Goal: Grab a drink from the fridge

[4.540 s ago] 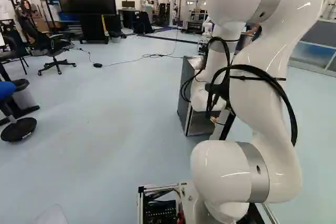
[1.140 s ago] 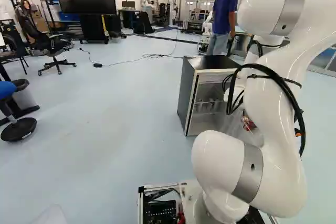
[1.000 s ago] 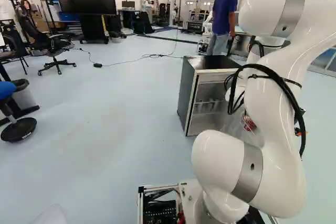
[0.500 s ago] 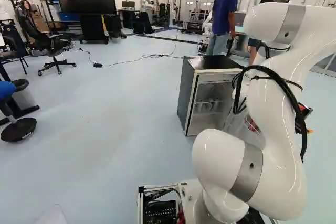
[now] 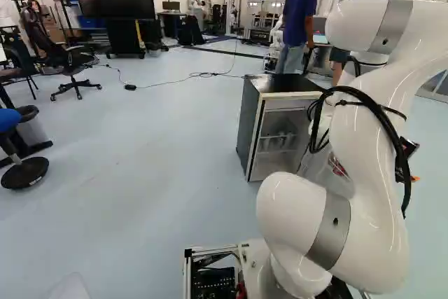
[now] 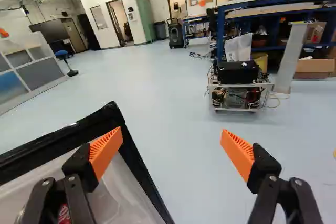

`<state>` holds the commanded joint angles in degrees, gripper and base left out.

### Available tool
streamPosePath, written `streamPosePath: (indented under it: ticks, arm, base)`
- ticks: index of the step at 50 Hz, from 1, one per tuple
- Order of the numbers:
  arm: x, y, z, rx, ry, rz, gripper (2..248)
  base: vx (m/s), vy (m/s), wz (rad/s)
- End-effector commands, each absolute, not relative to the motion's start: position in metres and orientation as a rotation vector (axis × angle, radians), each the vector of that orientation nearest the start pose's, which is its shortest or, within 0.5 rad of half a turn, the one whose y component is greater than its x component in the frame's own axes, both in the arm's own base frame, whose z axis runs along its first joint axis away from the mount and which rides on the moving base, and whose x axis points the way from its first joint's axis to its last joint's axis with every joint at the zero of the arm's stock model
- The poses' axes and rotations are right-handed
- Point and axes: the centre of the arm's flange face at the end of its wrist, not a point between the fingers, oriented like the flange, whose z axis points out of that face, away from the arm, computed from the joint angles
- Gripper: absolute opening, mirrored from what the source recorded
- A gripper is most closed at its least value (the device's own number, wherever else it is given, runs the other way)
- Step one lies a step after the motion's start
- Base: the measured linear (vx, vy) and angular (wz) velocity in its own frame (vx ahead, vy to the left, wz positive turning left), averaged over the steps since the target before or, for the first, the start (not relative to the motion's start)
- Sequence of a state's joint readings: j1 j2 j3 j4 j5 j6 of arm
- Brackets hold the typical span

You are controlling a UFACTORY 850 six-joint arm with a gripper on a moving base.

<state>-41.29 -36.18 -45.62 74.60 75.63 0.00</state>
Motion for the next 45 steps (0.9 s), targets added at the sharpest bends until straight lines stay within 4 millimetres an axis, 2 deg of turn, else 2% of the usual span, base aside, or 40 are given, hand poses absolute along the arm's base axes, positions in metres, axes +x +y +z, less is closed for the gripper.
streamPosePath:
  ticks: [45]
  arm:
    - [0.288,-0.289,0.278,1.438,-1.336,1.201,247]
  base:
    - [0.000,0.000,0.000]
